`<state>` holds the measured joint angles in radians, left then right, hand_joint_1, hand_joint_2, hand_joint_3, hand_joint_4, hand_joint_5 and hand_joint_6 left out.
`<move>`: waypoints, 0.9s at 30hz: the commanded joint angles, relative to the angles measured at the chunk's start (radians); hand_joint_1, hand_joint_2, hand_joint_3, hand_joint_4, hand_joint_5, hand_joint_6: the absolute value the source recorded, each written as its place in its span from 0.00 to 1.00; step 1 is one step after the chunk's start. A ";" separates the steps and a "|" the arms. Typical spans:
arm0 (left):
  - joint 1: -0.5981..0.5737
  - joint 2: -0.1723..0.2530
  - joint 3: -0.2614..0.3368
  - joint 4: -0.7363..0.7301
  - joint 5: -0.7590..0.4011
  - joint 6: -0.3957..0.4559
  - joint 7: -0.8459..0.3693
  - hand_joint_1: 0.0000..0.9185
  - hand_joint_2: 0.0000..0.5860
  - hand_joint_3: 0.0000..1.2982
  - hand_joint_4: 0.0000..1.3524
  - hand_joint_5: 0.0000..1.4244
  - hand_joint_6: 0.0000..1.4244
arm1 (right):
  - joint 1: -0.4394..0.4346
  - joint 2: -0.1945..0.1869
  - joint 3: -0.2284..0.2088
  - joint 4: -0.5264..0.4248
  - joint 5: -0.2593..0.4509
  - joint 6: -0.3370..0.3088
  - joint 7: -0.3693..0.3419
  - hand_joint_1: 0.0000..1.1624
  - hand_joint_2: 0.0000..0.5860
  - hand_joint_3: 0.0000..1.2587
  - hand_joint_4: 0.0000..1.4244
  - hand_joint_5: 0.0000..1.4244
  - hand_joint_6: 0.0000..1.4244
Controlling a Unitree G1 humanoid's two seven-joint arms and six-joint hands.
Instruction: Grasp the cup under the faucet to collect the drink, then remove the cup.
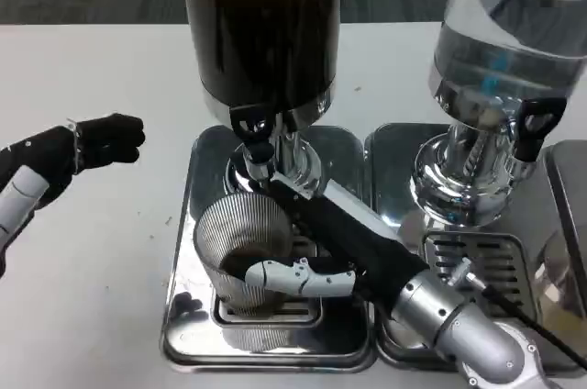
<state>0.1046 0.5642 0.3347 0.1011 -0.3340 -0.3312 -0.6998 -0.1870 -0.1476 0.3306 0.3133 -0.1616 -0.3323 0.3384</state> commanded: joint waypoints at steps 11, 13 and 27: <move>-0.002 0.007 -0.002 0.005 0.013 -0.003 -0.001 0.00 0.22 0.25 0.20 0.18 0.11 | 0.001 0.002 -0.023 0.030 0.024 -0.011 0.016 0.45 0.33 0.00 0.00 0.00 0.00; -0.003 0.009 -0.001 0.008 0.013 -0.003 -0.002 0.00 0.22 0.25 0.20 0.18 0.11 | 0.000 0.000 -0.023 0.037 0.026 -0.013 0.019 0.45 0.33 0.00 0.00 0.00 0.00; -0.009 0.024 0.001 0.023 0.009 -0.004 -0.013 0.00 0.23 0.26 0.20 0.19 0.11 | -0.014 -0.023 -0.002 0.046 -0.019 -0.024 0.016 0.54 0.28 0.00 0.00 0.00 0.00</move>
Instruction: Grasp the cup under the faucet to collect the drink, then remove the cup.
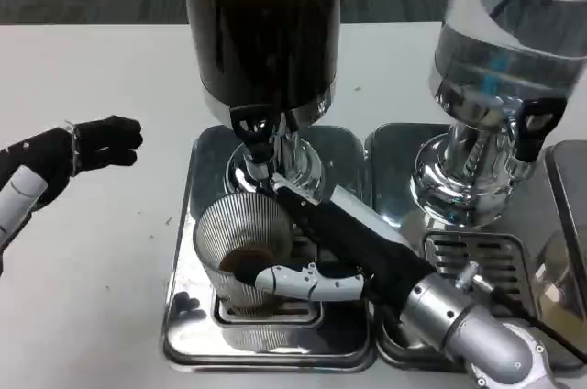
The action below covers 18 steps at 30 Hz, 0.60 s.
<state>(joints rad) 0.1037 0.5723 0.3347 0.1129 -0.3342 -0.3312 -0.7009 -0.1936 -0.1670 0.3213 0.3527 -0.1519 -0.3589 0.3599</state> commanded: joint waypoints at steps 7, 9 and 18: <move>-0.005 0.018 0.002 0.010 0.009 -0.003 -0.015 0.00 0.24 0.26 0.21 0.19 0.11 | -0.010 -0.003 0.009 0.014 -0.046 0.008 -0.011 0.58 0.29 0.00 0.00 0.00 0.00; -0.004 0.017 0.002 0.009 0.009 -0.003 -0.014 0.00 0.24 0.26 0.21 0.19 0.11 | -0.009 -0.003 0.012 0.010 -0.054 0.013 -0.014 0.58 0.29 0.00 0.00 0.00 0.00; 0.005 0.016 0.007 0.001 0.006 -0.001 -0.012 0.00 0.24 0.27 0.22 0.19 0.11 | -0.006 -0.007 0.018 0.001 -0.089 0.022 -0.030 0.62 0.29 0.00 0.00 0.00 0.00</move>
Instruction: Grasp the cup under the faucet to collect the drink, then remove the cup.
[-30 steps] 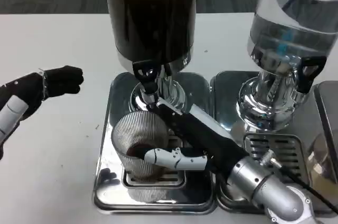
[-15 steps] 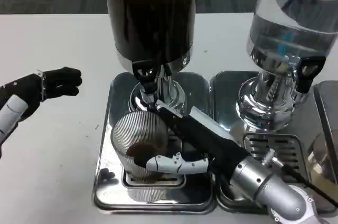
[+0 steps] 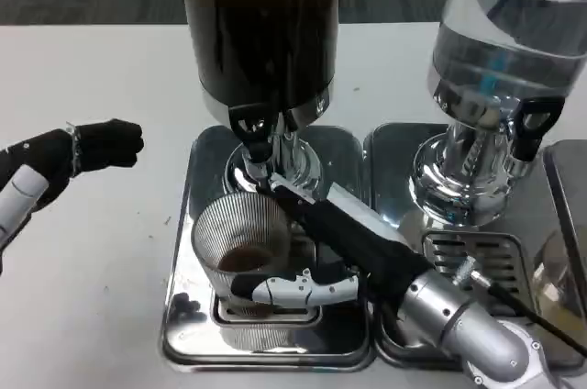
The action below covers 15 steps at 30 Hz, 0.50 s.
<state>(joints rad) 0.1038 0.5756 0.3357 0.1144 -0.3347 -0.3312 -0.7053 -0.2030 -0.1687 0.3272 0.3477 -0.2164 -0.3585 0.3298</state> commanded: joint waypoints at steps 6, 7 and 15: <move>0.009 0.013 0.008 -0.007 0.004 0.000 -0.008 0.00 0.24 0.27 0.22 0.19 0.11 | 0.006 -0.005 0.015 -0.001 -0.049 0.029 -0.020 0.63 0.29 0.00 0.00 0.00 0.00; 0.010 0.013 0.009 -0.007 0.004 0.000 -0.007 0.00 0.24 0.27 0.22 0.19 0.11 | 0.007 -0.005 0.015 -0.004 -0.054 0.027 -0.025 0.63 0.29 0.00 0.00 0.00 0.00; 0.007 0.016 0.010 -0.003 0.002 0.000 -0.012 0.00 0.24 0.27 0.22 0.19 0.11 | 0.020 -0.002 0.014 -0.013 -0.055 0.019 -0.051 0.64 0.30 0.00 0.00 0.00 0.05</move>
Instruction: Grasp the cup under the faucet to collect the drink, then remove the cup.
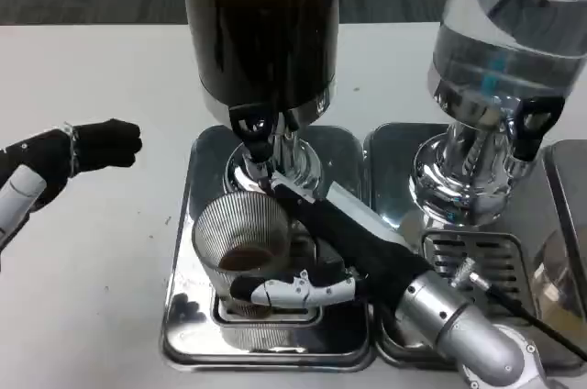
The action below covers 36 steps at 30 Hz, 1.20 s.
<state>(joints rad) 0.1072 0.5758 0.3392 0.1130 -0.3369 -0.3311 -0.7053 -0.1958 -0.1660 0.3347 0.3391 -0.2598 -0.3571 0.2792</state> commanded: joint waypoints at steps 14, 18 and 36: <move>0.001 0.024 0.010 0.001 -0.002 0.001 -0.022 0.00 0.23 0.28 0.22 0.20 0.12 | 0.025 -0.001 0.018 -0.027 -0.063 0.044 -0.048 0.63 0.31 0.00 0.00 0.02 0.09; 0.000 0.024 0.012 0.000 -0.004 0.001 -0.023 0.00 0.23 0.28 0.22 0.20 0.12 | 0.032 0.000 0.017 -0.037 -0.071 0.051 -0.062 0.63 0.32 0.04 0.00 0.04 0.10; 0.000 0.024 0.024 0.005 -0.010 -0.001 -0.026 0.00 0.23 0.28 0.23 0.20 0.13 | 0.055 0.004 0.029 -0.092 -0.136 0.067 -0.148 0.62 0.34 0.20 0.11 0.19 0.20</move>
<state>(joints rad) 0.1069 0.5832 0.3493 0.1132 -0.3441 -0.3311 -0.7221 -0.1568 -0.1633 0.3616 0.2591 -0.3857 -0.3061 0.1443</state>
